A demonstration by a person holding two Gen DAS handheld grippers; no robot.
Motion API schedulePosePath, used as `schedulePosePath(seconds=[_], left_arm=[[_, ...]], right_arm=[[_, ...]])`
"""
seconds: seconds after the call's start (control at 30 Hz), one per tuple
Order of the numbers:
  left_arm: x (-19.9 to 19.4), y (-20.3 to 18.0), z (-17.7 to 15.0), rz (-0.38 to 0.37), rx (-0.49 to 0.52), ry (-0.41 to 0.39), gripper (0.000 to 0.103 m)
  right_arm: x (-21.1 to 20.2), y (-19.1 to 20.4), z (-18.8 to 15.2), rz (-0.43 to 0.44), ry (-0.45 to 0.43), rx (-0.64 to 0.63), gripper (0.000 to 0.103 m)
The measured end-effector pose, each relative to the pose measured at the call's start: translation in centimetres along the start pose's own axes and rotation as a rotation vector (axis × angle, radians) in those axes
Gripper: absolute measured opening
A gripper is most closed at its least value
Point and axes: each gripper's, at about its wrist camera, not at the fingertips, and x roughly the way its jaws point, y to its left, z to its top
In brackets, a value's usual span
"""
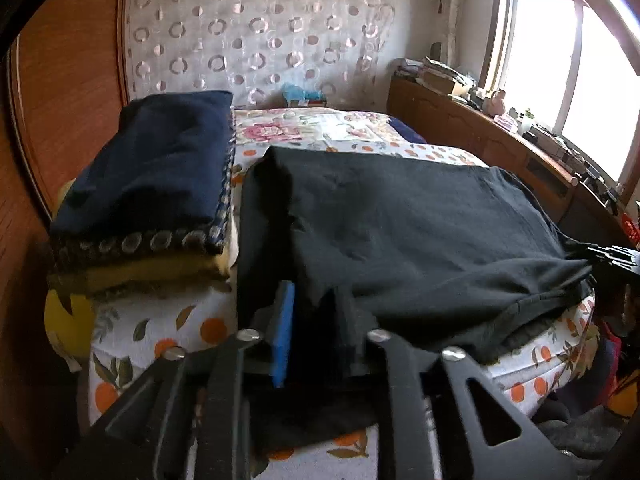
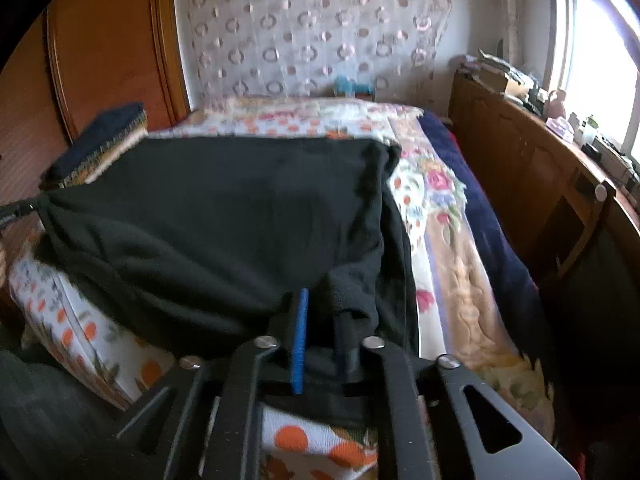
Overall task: Fold small clothes
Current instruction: 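Lay the folded shirt down and open both grippers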
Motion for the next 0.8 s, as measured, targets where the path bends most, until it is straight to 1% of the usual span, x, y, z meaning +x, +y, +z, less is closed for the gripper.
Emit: schedulePosePath(seconds=[0.03,0.07,0.1,0.13,0.17,0.2,0.23,0.27,0.3,0.37,0.43,0.57,0.8], left_arm=[[-0.1,0.1,-0.1,0.007,-0.001,-0.006,0.041],[-0.3,0.2,-0.3,0.008,-0.002,-0.012,0.045],[-0.4,0.4,-0.5,0.005,-0.006,-0.013,0.045],[-0.4,0.5,-0.7,0.002,-0.009,-0.006,0.045],[-0.4,0.5,-0.9,0.003,-0.009,0.000,0.046],[-0.4,0.5,-1.1,0.009,-0.008,0.005,0.051],[-0.4,0.5,-1.3,0.013,-0.004,0.005,0.063],[-0.5,0.6,-1.5,0.014,-0.002,0.004,0.071],[-0.6,0.6,-1.8,0.013,0.000,0.003,0.073],[-0.6,0.6,-2.0,0.016,0.001,0.003,0.075],[-0.7,0.7,-2.4,0.028,-0.001,-0.001,0.075],[-0.4,0.9,-2.6,0.044,-0.006,0.000,0.075],[-0.1,1.1,-3.1,0.053,-0.017,0.014,0.075]], right_arm=[[0.0,-0.2,0.1,-0.020,0.006,-0.007,0.026],[-0.2,-0.3,0.2,-0.027,0.005,-0.011,0.028],[-0.4,-0.4,0.5,-0.027,0.005,-0.015,0.033],[-0.6,-0.4,0.8,-0.031,0.004,-0.018,0.036],[-0.8,-0.5,1.0,-0.039,0.004,-0.020,0.036],[-1.2,0.0,0.6,-0.042,0.002,-0.022,0.037],[-1.5,0.0,0.7,-0.042,-0.001,-0.025,0.037],[-1.7,0.1,0.8,-0.044,-0.002,-0.030,0.037],[-2.0,0.4,1.0,-0.046,-0.003,-0.037,0.038],[-2.7,1.1,0.5,-0.052,-0.012,-0.047,0.042],[-3.6,1.3,0.1,-0.043,-0.017,-0.051,0.042],[-3.5,1.3,-0.6,-0.054,-0.035,-0.055,0.043],[-0.4,1.7,-0.5,-0.030,-0.038,-0.038,0.043]])
